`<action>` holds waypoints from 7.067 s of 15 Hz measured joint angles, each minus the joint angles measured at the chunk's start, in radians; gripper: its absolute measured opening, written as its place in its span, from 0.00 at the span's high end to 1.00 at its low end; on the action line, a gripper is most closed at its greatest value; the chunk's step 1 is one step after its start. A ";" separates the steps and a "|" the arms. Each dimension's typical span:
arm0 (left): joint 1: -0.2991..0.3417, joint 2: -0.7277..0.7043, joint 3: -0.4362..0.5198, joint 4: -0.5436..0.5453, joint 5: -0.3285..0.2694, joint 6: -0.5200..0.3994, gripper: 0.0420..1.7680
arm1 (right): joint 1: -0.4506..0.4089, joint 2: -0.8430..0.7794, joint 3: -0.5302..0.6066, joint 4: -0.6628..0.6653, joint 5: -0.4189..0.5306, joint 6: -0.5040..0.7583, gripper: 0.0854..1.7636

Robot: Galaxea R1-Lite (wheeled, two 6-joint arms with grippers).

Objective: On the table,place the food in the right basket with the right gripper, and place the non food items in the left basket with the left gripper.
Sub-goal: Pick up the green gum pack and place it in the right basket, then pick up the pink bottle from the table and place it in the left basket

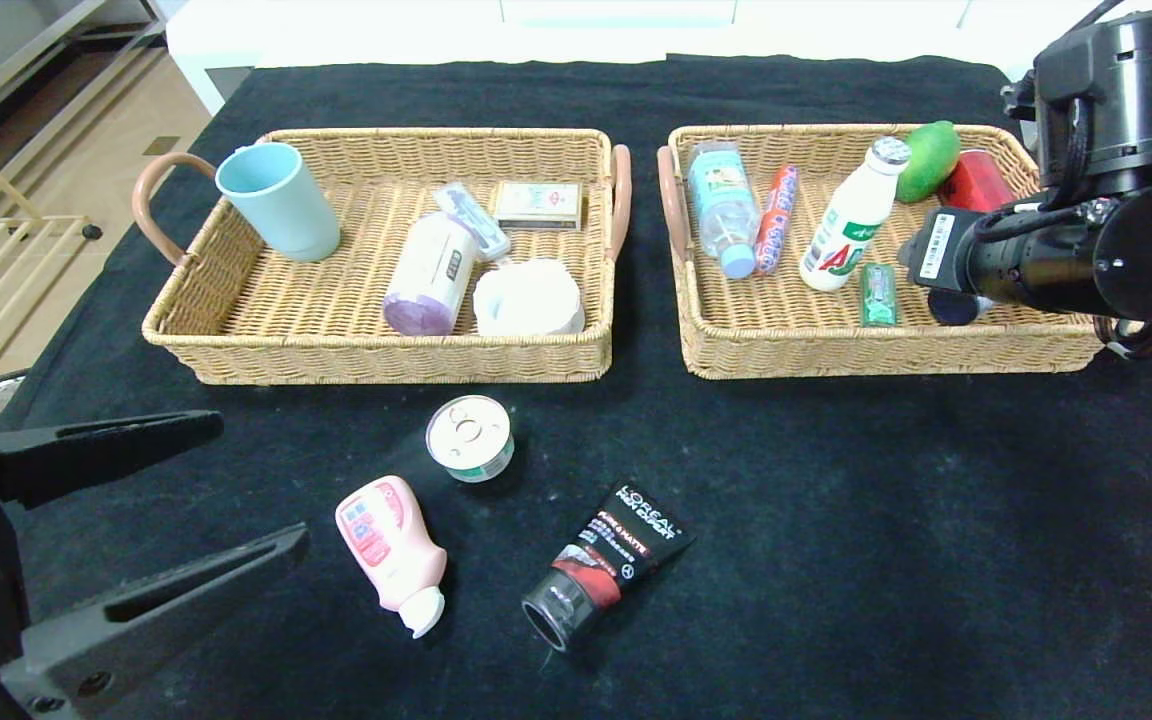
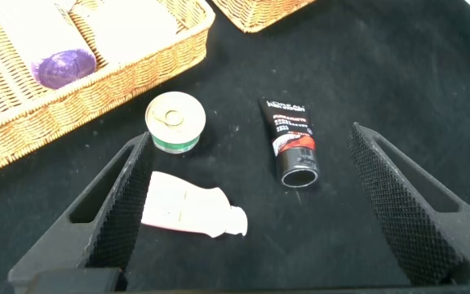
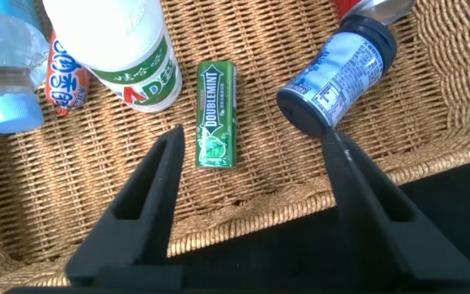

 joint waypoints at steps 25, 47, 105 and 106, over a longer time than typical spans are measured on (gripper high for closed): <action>-0.005 0.040 -0.010 0.018 0.113 0.033 0.03 | 0.470 -0.457 0.831 -0.532 0.487 -0.277 0.04; -0.174 0.365 -0.407 0.676 0.616 -0.620 0.03 | 0.271 -0.556 1.018 -0.723 0.650 -0.286 0.04; -0.171 0.415 -0.463 0.600 0.573 -0.526 0.53 | 0.270 -0.521 1.035 -0.724 0.650 -0.291 0.03; -0.167 0.415 -0.475 0.582 0.573 -0.503 0.53 | 0.270 -0.520 1.034 -0.724 0.650 -0.291 0.03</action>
